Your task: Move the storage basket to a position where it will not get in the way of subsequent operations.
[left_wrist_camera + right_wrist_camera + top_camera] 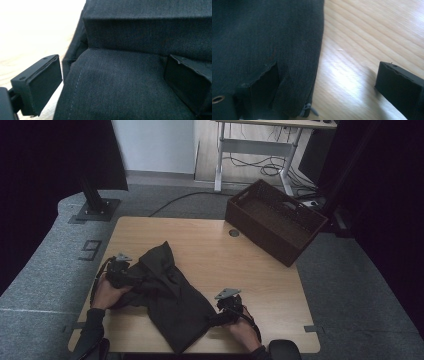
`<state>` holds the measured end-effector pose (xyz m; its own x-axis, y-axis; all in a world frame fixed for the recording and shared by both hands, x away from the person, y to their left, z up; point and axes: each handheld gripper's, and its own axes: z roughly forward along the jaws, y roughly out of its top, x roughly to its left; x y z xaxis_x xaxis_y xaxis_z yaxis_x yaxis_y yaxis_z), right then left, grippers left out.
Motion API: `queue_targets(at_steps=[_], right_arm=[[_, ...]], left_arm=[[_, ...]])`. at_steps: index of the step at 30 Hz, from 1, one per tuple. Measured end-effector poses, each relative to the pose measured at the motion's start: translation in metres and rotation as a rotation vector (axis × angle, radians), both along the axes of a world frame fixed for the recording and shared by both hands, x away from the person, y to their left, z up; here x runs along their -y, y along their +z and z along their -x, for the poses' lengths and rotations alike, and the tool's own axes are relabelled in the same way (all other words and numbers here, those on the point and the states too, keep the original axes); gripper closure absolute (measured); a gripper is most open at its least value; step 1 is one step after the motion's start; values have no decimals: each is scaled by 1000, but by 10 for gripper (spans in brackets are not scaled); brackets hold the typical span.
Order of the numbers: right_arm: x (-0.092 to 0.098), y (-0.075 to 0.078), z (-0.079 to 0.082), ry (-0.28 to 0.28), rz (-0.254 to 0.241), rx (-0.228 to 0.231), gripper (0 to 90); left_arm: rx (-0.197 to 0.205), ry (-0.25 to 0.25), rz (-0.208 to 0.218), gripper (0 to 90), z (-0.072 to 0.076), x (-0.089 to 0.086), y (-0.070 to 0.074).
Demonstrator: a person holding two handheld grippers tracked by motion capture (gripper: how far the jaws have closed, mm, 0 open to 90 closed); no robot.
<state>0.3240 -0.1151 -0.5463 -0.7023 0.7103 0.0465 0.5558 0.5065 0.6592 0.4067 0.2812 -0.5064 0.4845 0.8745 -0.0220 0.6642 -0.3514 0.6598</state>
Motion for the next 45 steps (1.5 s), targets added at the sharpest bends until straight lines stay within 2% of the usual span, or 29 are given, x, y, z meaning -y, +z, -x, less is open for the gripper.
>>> queue_targets(at_steps=[8,14,19,23,29,35,38,41,45], right_arm=[[17,0,-12,-83,7,17,50],[26,0,-24,-119,12,24,51],[35,-1,-37,-159,2,23,51],[43,-2,-47,-192,-10,18,52],[52,-1,-61,-232,-1,30,54],[61,-2,-75,-274,-7,36,63],[62,-1,-74,-265,-11,32,81],[62,4,-72,-246,8,38,83],[65,15,-63,-240,-18,45,85]], left_arm=[[-7,-4,31,24,17,0,-8],[17,-3,15,40,32,6,-7],[25,5,36,59,42,11,-10],[23,-12,55,58,50,15,-12],[41,-46,37,68,61,30,-11],[49,-76,73,86,70,38,-11],[45,-79,101,87,69,32,-6],[47,-89,122,92,68,26,4],[75,-90,129,84,68,18,23]])
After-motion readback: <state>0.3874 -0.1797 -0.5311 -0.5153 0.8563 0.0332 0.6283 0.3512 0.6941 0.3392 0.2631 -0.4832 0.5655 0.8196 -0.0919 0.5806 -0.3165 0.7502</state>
